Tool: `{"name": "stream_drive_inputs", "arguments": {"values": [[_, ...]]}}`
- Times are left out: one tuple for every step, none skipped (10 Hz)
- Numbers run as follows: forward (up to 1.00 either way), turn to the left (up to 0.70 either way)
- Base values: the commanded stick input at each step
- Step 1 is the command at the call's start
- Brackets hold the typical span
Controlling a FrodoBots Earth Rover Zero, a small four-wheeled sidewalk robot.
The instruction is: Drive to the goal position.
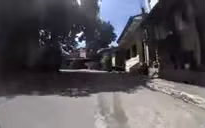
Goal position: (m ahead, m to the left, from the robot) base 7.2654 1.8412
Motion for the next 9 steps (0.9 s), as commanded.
{"name": "stream_drive_inputs", "arguments": {"values": [[0.85,0.00],[0.85,0.00],[0.85,0.00],[0.85,0.00],[0.85,0.00],[0.85,0.00],[0.85,0.00],[0.85,0.00],[0.85,0.00]]}}
